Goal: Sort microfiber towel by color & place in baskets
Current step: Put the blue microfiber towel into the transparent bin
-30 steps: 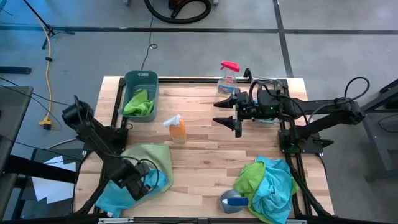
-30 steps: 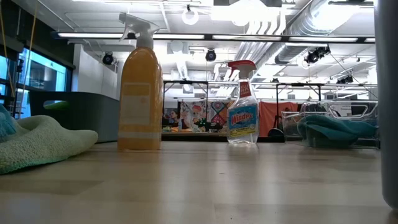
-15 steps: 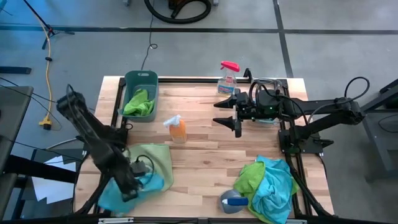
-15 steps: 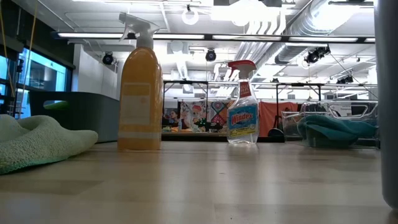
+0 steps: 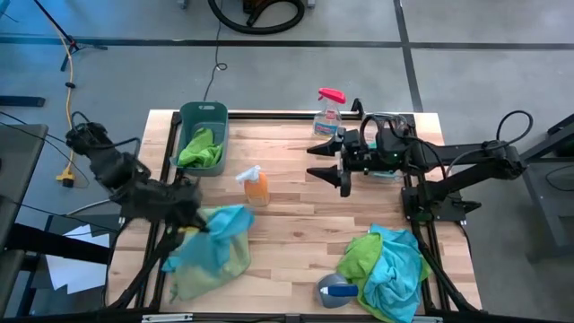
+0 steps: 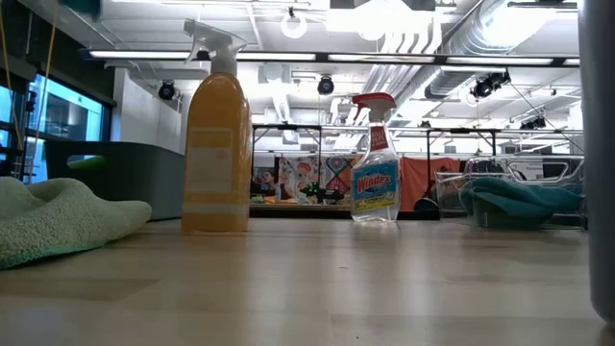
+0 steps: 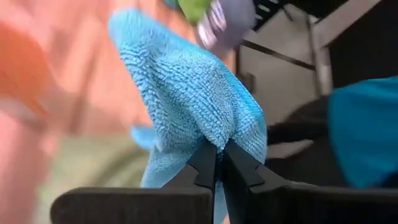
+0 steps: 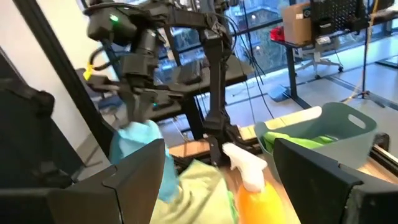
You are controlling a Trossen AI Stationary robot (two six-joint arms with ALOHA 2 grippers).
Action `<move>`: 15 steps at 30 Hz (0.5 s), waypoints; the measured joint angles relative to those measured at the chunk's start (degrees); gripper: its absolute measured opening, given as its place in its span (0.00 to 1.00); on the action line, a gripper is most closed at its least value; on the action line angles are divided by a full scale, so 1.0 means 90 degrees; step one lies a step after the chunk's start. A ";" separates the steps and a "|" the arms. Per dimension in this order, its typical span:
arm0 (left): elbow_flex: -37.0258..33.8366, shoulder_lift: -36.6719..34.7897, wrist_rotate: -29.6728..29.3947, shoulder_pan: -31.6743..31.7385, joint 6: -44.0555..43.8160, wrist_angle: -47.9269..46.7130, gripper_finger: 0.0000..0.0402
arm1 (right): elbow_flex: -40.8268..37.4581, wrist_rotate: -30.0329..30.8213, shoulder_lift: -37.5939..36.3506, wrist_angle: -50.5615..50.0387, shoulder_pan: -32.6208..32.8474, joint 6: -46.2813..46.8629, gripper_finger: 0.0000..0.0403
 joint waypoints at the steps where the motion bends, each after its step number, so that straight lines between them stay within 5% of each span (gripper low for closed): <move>1: 0.0078 0.0090 -0.0012 0.0232 0.0391 0.0006 0.00 | 0.0000 -0.0004 0.0000 0.0037 0.0036 -0.0023 0.73; 15: 0.1525 0.2138 0.0169 0.2483 0.4161 0.0286 0.00 | 0.0956 0.0107 0.0929 -0.0596 0.0486 -0.1641 0.73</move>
